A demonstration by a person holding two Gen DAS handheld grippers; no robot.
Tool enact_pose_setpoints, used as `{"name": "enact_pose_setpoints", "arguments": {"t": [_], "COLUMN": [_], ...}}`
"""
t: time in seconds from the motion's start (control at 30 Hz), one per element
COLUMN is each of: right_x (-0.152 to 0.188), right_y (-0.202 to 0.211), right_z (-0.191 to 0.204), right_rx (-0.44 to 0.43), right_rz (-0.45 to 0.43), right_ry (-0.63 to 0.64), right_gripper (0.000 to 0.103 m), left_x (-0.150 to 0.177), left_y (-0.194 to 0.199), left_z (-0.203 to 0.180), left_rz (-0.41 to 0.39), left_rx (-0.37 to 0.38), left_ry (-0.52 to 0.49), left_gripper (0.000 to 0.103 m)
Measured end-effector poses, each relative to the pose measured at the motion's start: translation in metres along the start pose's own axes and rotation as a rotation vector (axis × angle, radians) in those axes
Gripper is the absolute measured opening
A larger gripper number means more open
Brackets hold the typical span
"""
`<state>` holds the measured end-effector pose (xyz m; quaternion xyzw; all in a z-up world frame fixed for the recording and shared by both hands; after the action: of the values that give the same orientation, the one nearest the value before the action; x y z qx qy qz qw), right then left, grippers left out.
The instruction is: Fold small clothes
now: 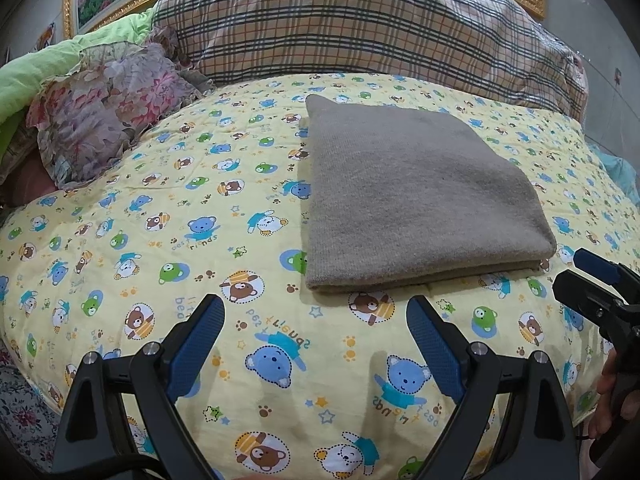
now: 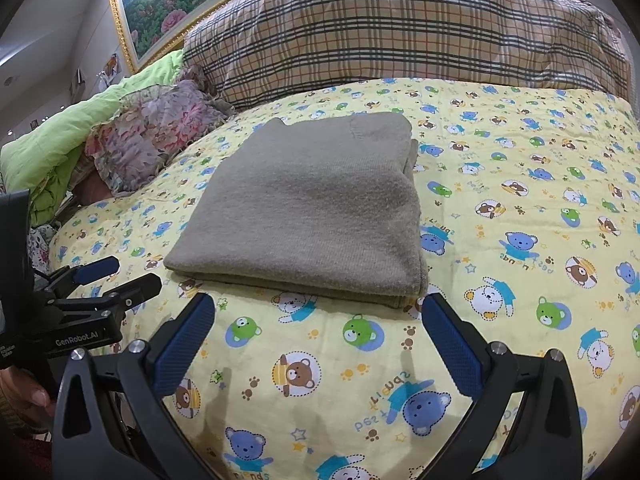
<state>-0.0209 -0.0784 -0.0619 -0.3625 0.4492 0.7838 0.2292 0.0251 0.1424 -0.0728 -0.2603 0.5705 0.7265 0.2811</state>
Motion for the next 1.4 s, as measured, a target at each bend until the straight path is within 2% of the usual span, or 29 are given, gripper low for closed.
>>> {"name": "enact_pose_setpoints", "arguments": {"t": [1.4], "right_x": [0.0013], "right_y": [0.0005], "right_z": [0.0027], "right_rx": [-0.007], "right_rz": [-0.004], "right_ry": [-0.010], "right_gripper": [0.103], "left_x": [-0.0054], "left_y": [0.0030], "left_z": [-0.0016], "left_rz": [-0.003], "left_rx": [0.020], "left_ry": [-0.002], "left_gripper": [0.093]}}
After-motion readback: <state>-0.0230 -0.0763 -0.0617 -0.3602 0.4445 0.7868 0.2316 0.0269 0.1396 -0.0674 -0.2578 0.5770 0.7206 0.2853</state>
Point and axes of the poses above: each gripper's, at about its wrist camera, not at the fingertips, and y roughly against the way its jaws point, z to its left, x to its underside, the point moved 6 cm from there along -y, roughly the way its jaws point, and after that the axes turned 15 degrees about -x, right-handed, at the moved point
